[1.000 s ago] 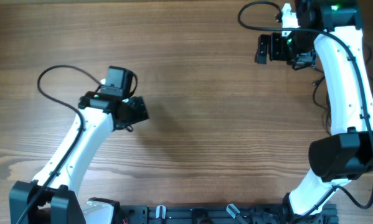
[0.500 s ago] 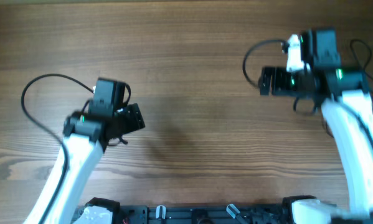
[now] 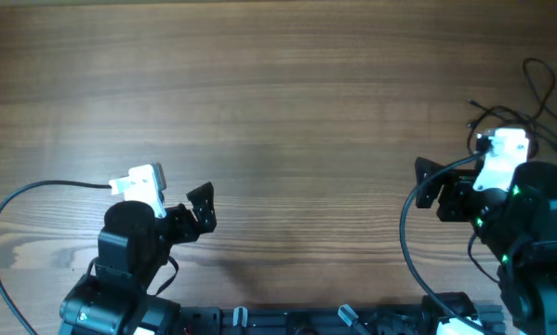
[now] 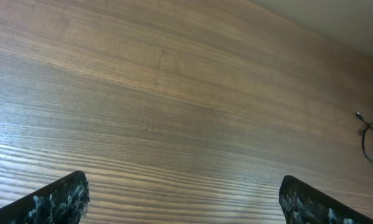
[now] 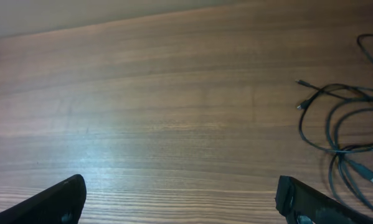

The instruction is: Untangle cables

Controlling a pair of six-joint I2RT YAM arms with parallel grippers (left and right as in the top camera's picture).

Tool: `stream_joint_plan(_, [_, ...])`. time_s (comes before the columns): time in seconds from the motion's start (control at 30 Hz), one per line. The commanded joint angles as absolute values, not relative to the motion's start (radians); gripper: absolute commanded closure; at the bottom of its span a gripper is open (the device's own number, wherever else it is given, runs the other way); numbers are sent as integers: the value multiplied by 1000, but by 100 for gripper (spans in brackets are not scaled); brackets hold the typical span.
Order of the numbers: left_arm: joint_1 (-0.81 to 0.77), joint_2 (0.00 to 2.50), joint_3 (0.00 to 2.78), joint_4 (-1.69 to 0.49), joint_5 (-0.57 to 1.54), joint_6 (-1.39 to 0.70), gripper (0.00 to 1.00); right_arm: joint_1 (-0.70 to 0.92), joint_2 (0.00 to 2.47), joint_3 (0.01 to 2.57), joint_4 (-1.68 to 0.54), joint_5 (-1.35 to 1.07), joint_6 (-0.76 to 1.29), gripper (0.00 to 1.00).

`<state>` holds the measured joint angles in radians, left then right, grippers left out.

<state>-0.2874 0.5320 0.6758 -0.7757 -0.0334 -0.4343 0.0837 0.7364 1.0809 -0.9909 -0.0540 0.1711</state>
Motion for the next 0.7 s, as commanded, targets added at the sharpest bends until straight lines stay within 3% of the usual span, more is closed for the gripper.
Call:
stream_joint_plan(0.0, [-290,530,669,-777,-50,-426,0,86,744,1071,-992,-34,186,0])
stream_joint_plan(0.4, [-290,530,669,-778,-50,-426,0,86,863,1071,-990,-34,186,0])
stream_joint_plan(0.67, [-290,530,669,-778,-50,-426,0,86,783,1049,-991,-34,186,0])
